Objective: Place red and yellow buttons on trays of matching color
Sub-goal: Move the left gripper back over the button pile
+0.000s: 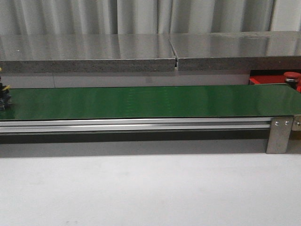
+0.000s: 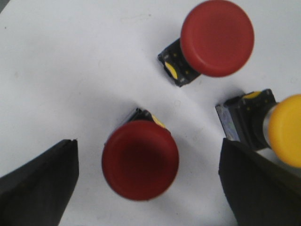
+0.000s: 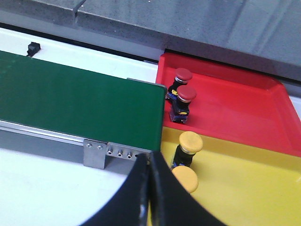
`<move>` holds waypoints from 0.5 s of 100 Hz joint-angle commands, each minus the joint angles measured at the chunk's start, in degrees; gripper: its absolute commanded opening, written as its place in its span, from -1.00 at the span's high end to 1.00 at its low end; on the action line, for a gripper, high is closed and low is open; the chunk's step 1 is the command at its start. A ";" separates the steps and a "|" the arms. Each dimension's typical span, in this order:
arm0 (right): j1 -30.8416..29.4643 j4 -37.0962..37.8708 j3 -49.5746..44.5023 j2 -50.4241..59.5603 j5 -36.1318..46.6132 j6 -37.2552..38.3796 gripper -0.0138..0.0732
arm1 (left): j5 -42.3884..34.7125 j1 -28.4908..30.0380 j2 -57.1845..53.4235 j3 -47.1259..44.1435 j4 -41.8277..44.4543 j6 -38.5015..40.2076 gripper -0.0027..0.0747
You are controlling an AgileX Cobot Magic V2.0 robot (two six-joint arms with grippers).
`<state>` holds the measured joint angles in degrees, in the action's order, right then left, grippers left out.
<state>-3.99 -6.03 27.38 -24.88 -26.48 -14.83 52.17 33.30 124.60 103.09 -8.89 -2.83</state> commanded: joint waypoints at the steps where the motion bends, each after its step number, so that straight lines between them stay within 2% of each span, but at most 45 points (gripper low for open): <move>1: -0.06 -0.24 1.65 -0.26 3.83 -0.65 0.84 | -2.03 0.24 -1.73 3.61 -0.58 0.55 -0.43; 19: -0.06 -0.24 1.65 -0.26 3.89 -0.65 0.84 | -1.92 0.24 -1.45 4.24 -0.72 0.64 0.26; 25: -0.06 -0.24 1.65 -0.26 3.84 -0.65 0.84 | -1.82 0.24 -1.45 4.24 -0.72 0.64 0.42; 32: -0.06 -0.24 1.65 -0.26 3.84 -0.65 0.84 | -1.78 0.24 -1.56 4.24 -0.72 0.64 0.51; 50: -0.06 -0.24 1.65 -0.26 3.84 -0.65 0.84 | -1.18 0.03 -4.61 4.24 -0.61 0.44 0.53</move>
<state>-3.99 -6.03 27.38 -24.88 -26.48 -14.83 51.92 33.30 126.16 105.57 -8.89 -2.71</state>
